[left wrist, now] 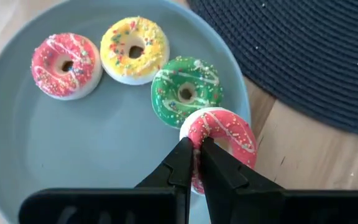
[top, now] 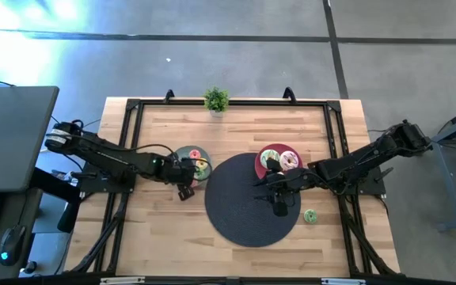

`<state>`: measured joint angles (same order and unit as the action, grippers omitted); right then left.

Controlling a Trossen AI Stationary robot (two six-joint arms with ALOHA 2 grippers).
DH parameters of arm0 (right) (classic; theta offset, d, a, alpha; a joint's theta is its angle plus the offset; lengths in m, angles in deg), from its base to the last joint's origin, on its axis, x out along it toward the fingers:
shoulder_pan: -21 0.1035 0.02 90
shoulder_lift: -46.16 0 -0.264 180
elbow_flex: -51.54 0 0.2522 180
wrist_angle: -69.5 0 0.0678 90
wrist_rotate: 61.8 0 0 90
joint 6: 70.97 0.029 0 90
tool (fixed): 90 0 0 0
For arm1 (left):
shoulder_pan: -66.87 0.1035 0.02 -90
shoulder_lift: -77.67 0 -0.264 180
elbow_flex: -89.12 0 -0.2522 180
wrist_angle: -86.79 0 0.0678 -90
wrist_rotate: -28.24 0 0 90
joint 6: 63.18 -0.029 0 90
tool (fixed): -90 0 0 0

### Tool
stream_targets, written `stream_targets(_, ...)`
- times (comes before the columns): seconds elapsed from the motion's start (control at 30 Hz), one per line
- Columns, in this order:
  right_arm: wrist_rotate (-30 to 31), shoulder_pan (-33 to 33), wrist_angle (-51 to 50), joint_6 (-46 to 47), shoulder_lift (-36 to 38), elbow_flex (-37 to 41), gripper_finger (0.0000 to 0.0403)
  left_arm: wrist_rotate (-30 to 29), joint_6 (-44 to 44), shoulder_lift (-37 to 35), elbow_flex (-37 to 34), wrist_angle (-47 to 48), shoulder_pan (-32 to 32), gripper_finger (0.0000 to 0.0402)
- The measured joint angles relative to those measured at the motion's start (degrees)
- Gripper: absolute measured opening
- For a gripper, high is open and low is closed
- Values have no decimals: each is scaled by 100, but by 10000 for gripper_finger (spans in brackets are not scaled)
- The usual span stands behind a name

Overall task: Pick & Place donuts
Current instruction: Put the small red donut on the blue plate

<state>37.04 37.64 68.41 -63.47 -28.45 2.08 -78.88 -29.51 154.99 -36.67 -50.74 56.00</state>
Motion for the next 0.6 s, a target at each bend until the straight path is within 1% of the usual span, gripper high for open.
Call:
stream_targets(0.1, 0, 0, -6, -2, -2, -2, 197, -91, 25, -2, 0, 48, 0, 23)
stream_targets(0.27, 0, 0, -11, -2, -2, -2, 197, -150, 255, 160, -4, 584, 0, 23)
stream_targets(0.4, 0, 0, -13, -2, -2, -2, 197, 8, 256, 251, -4, 478, 0, 26)
stream_targets(0.5, 0, 0, -15, -2, -2, -2, 197, 77, 85, 251, -4, 298, 0, 41)
stream_targets(0.6, -112, 17, -21, -2, -2, -2, 197, 40, -58, 251, -4, 105, 0, 68)
